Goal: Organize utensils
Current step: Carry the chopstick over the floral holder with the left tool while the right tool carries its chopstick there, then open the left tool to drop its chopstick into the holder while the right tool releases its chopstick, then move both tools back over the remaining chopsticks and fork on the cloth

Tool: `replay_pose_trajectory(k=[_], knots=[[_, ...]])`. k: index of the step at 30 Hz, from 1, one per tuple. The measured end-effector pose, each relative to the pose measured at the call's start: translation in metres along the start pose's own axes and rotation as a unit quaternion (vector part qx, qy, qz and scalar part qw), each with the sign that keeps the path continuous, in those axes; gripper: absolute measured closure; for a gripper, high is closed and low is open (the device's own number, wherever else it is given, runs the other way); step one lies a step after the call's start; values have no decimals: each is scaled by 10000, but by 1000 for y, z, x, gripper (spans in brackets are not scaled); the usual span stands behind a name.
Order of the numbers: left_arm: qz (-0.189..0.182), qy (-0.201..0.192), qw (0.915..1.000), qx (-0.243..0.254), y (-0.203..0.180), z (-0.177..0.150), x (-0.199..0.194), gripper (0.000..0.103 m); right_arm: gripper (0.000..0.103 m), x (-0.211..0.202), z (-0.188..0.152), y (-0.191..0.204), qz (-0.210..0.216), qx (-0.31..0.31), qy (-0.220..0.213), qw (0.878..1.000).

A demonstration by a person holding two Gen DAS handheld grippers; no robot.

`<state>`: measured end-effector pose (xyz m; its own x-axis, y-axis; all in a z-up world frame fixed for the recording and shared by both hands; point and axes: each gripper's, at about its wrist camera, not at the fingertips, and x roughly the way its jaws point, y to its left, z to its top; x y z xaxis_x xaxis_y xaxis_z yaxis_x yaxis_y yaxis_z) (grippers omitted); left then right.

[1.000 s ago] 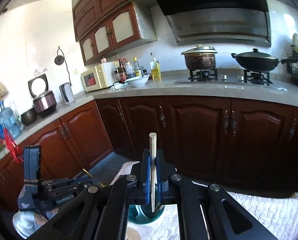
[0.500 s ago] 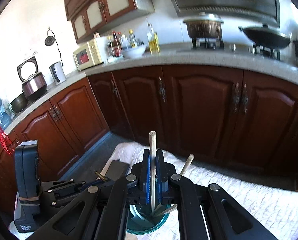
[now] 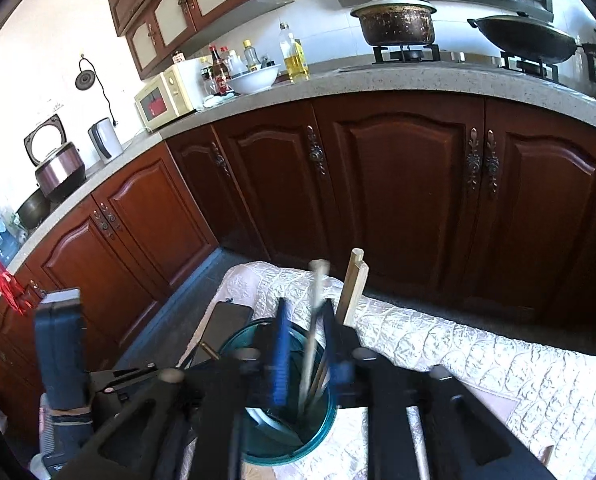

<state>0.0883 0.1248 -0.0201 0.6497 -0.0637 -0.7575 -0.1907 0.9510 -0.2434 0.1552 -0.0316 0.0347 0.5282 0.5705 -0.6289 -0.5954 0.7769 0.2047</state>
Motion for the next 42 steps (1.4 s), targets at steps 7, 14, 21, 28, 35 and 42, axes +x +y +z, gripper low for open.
replay_pose_trajectory(k=[7,14,21,28,35,42], knots=[[0,-17,10000,-90,3,-1,-5,95,75,-19,-1,3,78,-54,-97,9999],[9,-112,9998,-136,6,-4,-19,83,71,-43,-6,1,88,-19,-255,9996],[-58,-331,9990,-308,14,-7,-43,72,67,-65,-16,-4,-8,18,-358,9994],[-138,-515,9983,-244,6,-16,-64,67,65,-90,-33,-17,-253,34,-440,9987],[-328,-519,9981,-45,-21,-33,-70,67,65,-111,-57,-39,-523,249,-394,9975],[-512,-338,9981,-27,-38,-58,-65,67,63,-135,-88,-57,-927,292,-288,9948]])
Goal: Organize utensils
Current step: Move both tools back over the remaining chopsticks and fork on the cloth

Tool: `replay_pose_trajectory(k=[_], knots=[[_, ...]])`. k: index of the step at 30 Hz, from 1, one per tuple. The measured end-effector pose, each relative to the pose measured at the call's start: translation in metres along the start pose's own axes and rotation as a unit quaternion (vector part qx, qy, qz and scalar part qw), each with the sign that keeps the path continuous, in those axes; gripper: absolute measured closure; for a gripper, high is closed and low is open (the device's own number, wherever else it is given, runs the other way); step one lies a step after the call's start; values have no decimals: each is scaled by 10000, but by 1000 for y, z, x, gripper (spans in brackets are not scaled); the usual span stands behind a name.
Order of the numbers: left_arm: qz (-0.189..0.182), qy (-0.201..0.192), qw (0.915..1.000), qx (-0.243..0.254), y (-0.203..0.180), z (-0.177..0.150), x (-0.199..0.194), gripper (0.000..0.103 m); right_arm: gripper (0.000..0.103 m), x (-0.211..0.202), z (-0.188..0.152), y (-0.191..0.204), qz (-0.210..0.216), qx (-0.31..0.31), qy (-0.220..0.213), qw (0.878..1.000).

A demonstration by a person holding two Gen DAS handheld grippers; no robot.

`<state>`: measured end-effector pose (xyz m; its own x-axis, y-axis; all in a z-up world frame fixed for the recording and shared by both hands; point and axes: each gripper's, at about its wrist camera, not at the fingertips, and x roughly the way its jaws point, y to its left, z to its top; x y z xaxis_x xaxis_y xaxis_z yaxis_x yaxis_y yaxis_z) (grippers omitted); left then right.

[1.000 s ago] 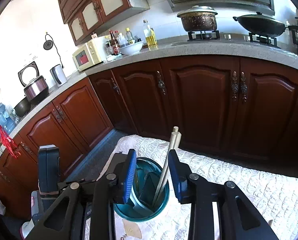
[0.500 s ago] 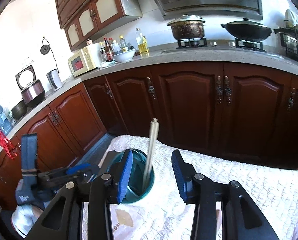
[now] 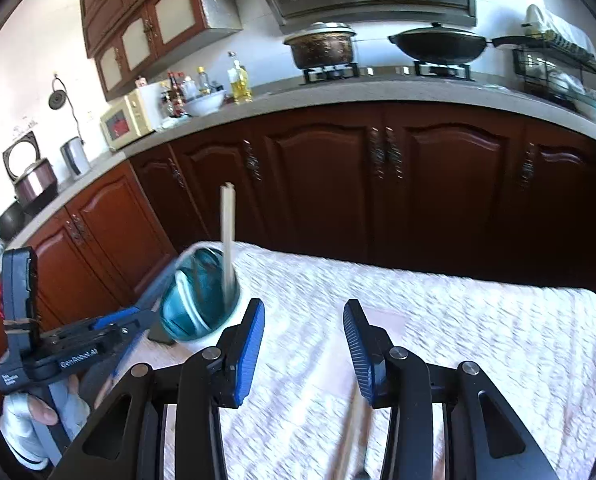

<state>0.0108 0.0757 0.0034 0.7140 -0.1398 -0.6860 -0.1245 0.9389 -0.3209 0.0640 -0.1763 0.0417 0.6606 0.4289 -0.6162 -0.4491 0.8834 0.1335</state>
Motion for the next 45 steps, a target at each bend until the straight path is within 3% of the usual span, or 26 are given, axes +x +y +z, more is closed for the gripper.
replay_pose_trajectory(k=[14,21,33,45], knots=[[-258,585,9973,352,-45,-51,32,67,61,-10,-63,-60,-512,373,519,9966],[-359,788,9948,533,-62,-61,47,67,61,-11,-88,-84,-657,607,715,9934],[-508,1090,9899,748,-80,-68,74,67,61,-4,-102,-113,-803,908,872,9888],[-418,1227,9873,916,-92,-70,94,67,61,7,-110,-125,-789,1086,1018,9857]])
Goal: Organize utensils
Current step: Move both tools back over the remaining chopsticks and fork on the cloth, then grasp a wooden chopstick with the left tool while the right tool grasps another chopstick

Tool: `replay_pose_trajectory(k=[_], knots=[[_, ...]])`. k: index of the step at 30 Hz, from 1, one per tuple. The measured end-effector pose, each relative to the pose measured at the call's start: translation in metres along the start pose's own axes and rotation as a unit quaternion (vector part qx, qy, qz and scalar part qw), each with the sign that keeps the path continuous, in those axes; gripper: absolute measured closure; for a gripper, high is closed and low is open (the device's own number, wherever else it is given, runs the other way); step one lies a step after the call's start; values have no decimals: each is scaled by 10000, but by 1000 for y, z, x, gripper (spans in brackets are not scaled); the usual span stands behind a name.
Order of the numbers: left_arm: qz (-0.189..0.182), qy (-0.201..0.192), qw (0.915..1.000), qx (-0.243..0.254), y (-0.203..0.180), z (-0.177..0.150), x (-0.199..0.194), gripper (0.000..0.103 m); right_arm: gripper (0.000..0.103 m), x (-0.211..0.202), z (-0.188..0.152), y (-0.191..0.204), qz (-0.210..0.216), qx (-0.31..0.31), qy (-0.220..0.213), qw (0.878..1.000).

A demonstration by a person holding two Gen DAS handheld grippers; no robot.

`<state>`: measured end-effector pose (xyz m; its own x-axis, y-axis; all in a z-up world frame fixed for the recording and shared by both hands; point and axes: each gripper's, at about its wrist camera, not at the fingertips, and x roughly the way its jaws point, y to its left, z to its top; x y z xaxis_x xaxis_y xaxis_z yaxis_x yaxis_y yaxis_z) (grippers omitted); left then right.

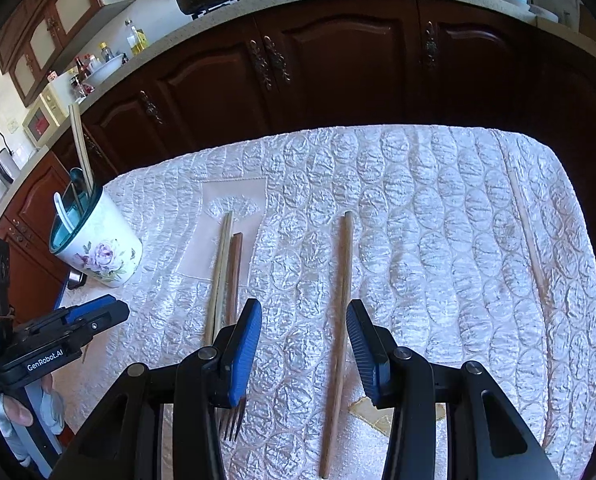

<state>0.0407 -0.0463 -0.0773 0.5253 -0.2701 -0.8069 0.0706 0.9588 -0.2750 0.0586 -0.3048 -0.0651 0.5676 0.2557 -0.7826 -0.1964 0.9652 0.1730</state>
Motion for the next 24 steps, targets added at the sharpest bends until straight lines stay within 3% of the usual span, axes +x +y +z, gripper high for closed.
replay_pose_trajectory(k=[11,16,24], knots=[[-108,134,9998,44,-8,10,21,67,61,20,5,-12,-1,111,140,9998],[-342,321,9989,-70,-10,18,40,67,61,32,9,-16,-13,135,211,9997],[-369,562,9977,0,-22,32,75,70,61,43,16,-25,52,232,244,9994]])
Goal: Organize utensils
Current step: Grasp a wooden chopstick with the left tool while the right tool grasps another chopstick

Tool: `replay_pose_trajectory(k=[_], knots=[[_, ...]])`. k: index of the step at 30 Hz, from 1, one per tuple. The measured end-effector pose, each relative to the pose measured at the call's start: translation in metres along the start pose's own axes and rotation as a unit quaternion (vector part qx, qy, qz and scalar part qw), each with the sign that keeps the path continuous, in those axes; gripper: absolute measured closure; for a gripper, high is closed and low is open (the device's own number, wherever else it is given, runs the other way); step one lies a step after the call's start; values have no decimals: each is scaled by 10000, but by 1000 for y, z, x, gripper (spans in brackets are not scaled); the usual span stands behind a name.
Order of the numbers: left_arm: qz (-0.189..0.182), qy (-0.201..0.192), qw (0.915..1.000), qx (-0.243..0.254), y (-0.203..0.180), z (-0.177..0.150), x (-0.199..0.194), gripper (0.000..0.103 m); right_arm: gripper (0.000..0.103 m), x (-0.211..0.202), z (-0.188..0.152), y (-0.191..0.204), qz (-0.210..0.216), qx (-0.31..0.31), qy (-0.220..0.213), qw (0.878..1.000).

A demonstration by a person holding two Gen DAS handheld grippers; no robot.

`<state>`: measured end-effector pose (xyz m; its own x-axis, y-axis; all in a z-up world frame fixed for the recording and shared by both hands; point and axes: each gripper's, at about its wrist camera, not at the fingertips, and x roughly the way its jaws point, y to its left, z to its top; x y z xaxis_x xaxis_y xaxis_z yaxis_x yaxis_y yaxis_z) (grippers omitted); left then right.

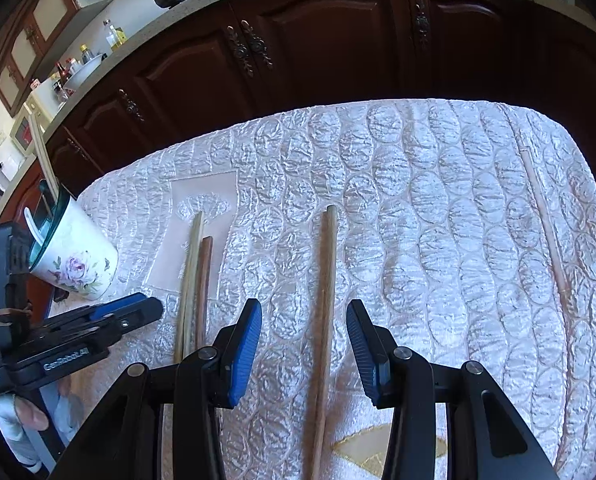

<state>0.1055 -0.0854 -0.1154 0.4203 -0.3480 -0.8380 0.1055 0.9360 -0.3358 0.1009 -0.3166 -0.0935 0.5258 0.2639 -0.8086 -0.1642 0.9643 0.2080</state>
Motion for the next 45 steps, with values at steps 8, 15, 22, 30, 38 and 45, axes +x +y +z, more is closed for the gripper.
replay_pose_trajectory(k=[8,15,22,30,38,45], knots=[[372,45,9990,231,-9,11,18,75,61,9,8,-11,40,87,39,9999],[372,102,9989,258,-13,17,26,75,61,17,8,-17,69,141,99,9998],[524,85,9982,281,-4,15,25,87,61,17,6,-16,24,79,109,9999],[433,128,9989,147,5,18,21,88,61,29,12,-13,5,53,217,9998],[609,105,9980,161,9,33,19,88,61,51,39,-7,43,-39,415,9991],[831,297,9956,320,4,47,32,88,72,75,63,-10,245,28,841,9962]])
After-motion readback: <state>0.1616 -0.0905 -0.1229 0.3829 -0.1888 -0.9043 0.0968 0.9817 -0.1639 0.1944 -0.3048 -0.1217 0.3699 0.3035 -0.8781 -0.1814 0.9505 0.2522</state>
